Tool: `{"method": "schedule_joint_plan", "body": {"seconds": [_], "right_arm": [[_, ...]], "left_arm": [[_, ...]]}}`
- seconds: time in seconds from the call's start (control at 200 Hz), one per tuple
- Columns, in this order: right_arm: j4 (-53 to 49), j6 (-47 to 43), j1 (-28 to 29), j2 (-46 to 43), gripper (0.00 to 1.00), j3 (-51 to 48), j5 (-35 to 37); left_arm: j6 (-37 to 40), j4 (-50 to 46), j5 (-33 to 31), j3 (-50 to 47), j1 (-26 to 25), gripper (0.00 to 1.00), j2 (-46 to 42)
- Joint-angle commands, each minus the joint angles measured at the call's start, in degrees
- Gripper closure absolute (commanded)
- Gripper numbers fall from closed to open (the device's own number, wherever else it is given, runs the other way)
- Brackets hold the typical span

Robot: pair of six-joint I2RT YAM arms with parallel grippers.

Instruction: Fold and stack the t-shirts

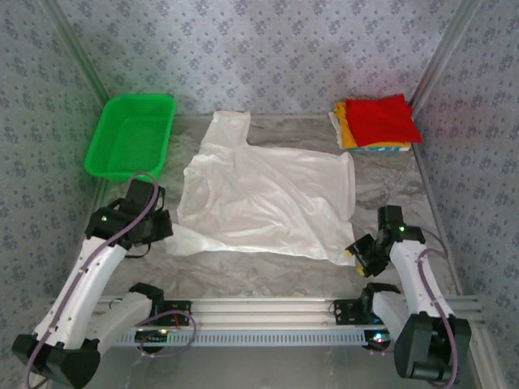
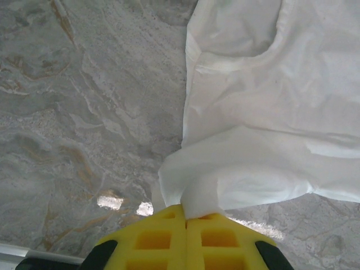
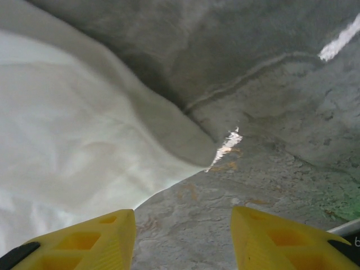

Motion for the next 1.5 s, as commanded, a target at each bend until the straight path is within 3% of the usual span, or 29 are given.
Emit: {"method": "schedule_joint_plan", "body": {"seconds": [0.0, 0.425, 0.595, 0.73, 0.854, 1.059, 1.094, 1.349, 1.494], "right_arm": [[2.6, 4.6, 1.8, 1.7, 0.49, 0.0, 1.2], [15.5, 5.5, 2.7, 7.9, 0.47, -6.4, 3.4], [20.1, 6.1, 2.7, 8.5, 0.58, -7.8, 4.4], [19.7, 4.1, 2.6, 8.8, 0.80, -7.3, 4.2], [18.8, 2.9, 2.6, 7.8, 0.91, -5.5, 5.4], [14.6, 1.6, 2.5, 5.4, 0.95, -2.3, 4.3], [14.1, 1.4, 2.5, 5.3, 1.00, -1.7, 4.2], [10.1, -0.3, 1.7, 4.2, 1.00, 3.4, 2.6], [11.0, -3.1, 0.0, 7.7, 1.00, 5.4, 0.7]], "left_arm": [[2.0, 1.8, -0.6, 1.4, 0.4, 1.00, 0.3], [2.2, 3.9, 1.6, 0.2, 0.8, 1.00, 0.1], [2.0, 4.5, 2.1, -0.1, 0.8, 1.00, 0.1], [1.3, 4.9, 1.5, -0.4, 0.9, 1.00, 0.0], [1.0, 5.0, 0.9, 0.6, 1.0, 1.00, -0.4], [0.9, 4.9, -0.6, 2.2, 1.1, 1.00, -0.5], [0.8, 4.9, -0.5, 2.3, 1.1, 1.00, -0.3], [2.9, 5.2, -1.9, 5.0, 1.2, 1.00, 0.5], [7.0, 6.2, -0.3, 8.5, 1.3, 1.00, 6.1]]}}
